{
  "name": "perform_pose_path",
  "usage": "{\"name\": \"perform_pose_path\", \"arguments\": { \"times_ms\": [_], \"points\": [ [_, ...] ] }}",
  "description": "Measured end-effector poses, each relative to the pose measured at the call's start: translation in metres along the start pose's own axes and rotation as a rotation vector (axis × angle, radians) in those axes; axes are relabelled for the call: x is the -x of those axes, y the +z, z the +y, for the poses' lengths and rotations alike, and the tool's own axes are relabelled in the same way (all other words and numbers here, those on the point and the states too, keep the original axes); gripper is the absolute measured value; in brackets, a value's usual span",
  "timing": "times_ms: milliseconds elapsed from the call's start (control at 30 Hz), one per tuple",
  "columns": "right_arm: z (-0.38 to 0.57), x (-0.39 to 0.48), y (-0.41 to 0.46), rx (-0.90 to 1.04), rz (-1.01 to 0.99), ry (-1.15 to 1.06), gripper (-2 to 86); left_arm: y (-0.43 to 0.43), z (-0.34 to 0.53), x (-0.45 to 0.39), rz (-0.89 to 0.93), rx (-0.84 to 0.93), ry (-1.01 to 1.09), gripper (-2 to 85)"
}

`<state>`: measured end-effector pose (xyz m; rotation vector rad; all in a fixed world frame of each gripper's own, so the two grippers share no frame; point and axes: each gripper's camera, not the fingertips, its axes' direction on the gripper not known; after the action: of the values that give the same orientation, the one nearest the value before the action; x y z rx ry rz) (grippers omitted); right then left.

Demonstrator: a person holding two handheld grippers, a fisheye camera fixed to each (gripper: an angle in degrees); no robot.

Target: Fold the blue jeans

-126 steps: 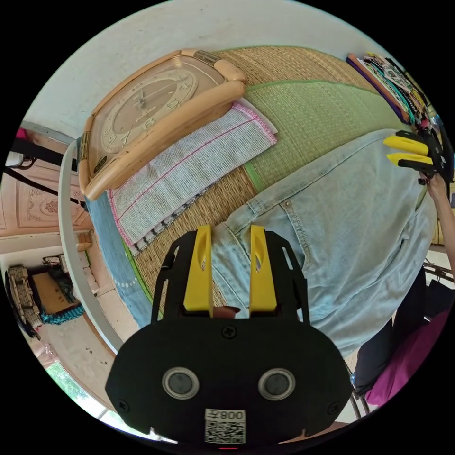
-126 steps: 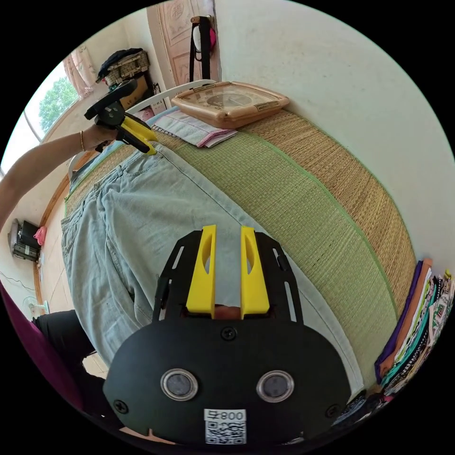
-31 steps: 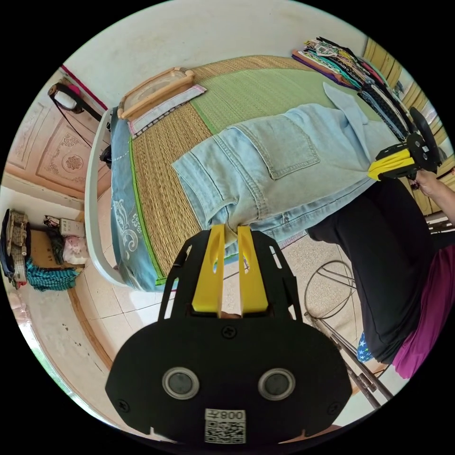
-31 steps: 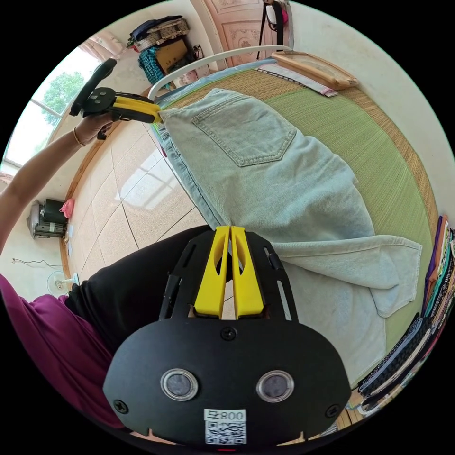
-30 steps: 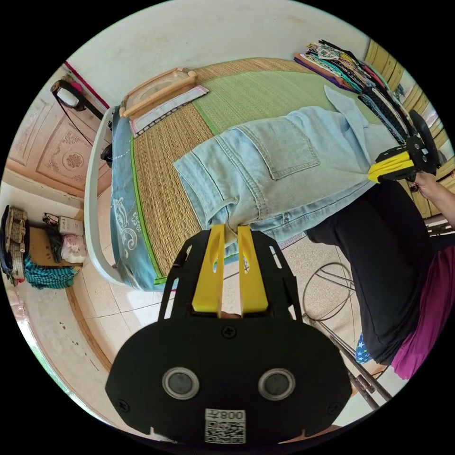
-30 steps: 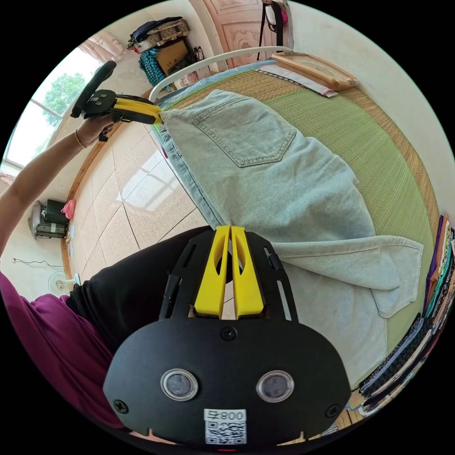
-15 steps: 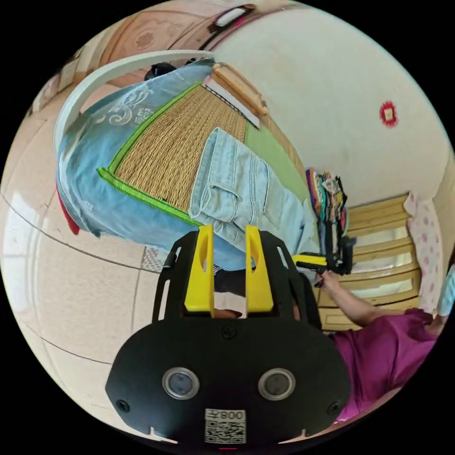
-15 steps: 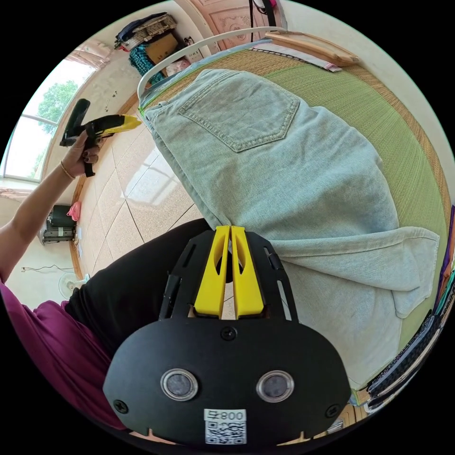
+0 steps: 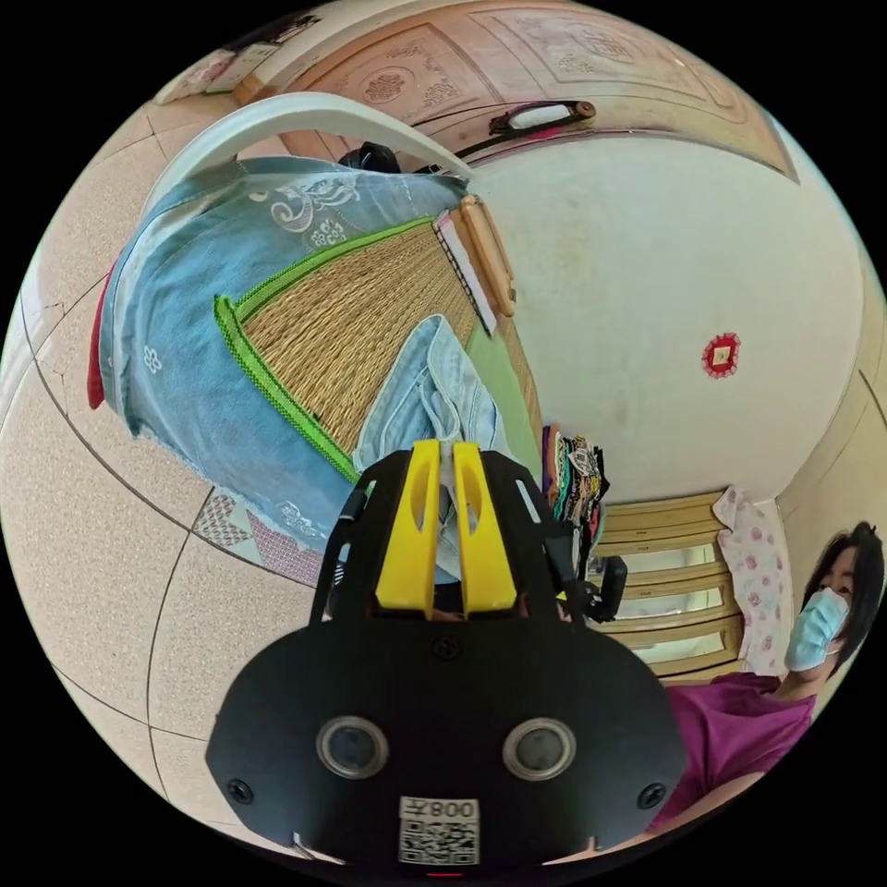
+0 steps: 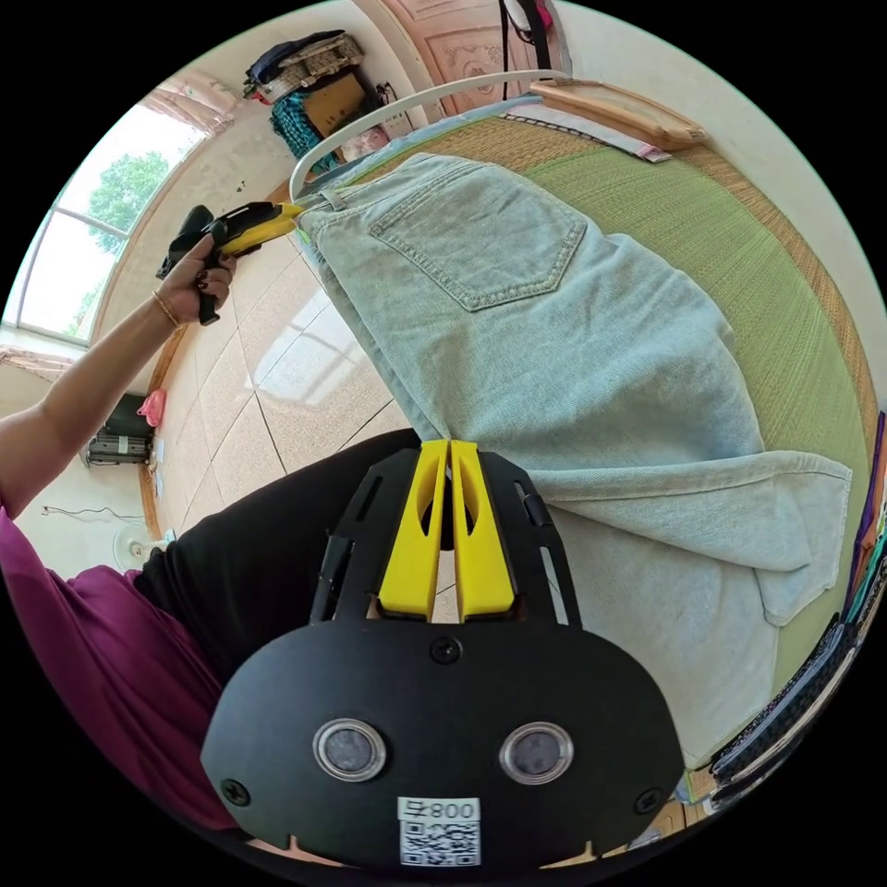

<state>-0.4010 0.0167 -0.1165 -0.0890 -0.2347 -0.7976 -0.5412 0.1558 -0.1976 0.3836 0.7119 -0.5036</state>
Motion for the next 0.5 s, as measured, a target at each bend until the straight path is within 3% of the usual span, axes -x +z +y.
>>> {"name": "perform_pose_path", "arguments": {
  "times_ms": [100,233,500],
  "points": [
    [-0.005,-0.005,0.025,0.028,-0.016,0.025,0.4,0.009,0.009,0.018,-0.090,0.038,-0.038,2.7],
    [-0.008,-0.009,0.039,0.017,-0.035,0.039,0.6,0.015,0.023,0.032,-0.050,0.018,-0.081,2.6],
    [0.004,-0.014,0.057,-0.046,-0.112,0.093,1.8,0.006,0.055,-0.014,-0.231,-0.050,0.120,1.6]
  ]
}}
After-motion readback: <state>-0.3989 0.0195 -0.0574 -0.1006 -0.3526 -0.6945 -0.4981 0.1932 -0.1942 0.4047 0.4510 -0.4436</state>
